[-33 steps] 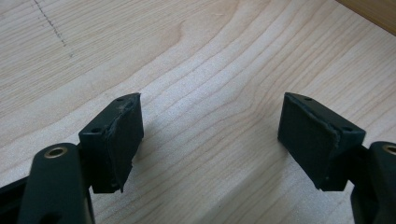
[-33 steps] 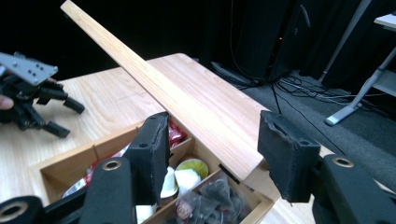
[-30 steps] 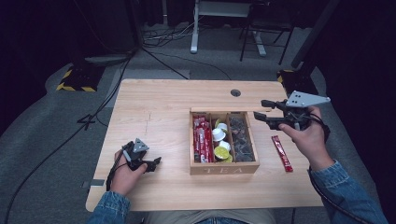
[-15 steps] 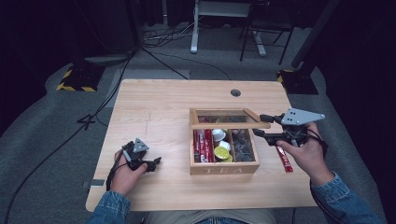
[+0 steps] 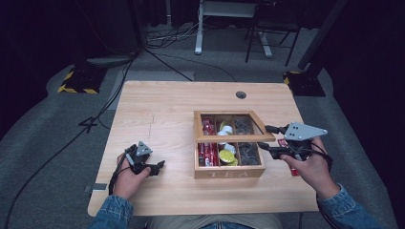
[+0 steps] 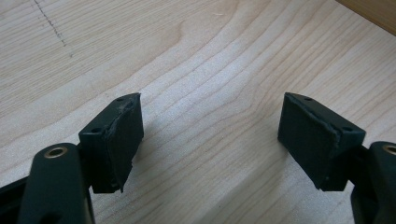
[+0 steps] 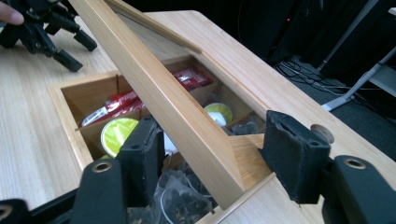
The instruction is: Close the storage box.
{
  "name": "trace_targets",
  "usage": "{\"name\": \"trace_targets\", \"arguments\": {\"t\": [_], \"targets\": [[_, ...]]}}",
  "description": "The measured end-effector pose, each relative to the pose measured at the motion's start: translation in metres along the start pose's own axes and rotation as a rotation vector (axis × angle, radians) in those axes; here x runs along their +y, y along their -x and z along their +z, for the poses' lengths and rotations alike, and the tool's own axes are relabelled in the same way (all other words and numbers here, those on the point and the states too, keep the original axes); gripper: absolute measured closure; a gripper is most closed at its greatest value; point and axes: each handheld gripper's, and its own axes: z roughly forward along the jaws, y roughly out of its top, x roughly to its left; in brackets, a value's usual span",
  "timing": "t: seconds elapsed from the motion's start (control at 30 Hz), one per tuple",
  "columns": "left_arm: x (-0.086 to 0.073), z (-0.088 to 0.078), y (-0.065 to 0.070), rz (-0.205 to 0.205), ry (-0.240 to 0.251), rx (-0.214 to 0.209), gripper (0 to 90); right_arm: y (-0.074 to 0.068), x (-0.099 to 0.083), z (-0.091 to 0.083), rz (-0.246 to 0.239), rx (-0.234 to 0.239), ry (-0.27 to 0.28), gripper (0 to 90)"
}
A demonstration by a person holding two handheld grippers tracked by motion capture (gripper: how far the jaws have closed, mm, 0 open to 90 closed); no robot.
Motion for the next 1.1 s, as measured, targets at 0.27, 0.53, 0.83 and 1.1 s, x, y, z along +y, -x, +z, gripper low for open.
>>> {"name": "trace_targets", "arguments": {"t": [0.27,0.53,0.83,1.1], "targets": [[0.0,0.0,0.0,0.0,0.0,0.0,22.8,-0.012,-0.015,0.004,-0.04,-0.005,-0.032,33.5],[0.0,0.0,0.0,0.0,0.0,0.0,22.7,-0.022,-0.029,0.009,-0.086,-0.014,-0.051,31.1],[0.0,0.0,0.0,0.0,0.0,0.0,22.8,-0.031,-0.041,0.015,-0.123,-0.017,-0.085,26.8],[0.0,0.0,0.0,0.0,-0.001,0.001,22.7,-0.038,-0.049,0.021,-0.147,0.006,-0.145,24.0]]}}
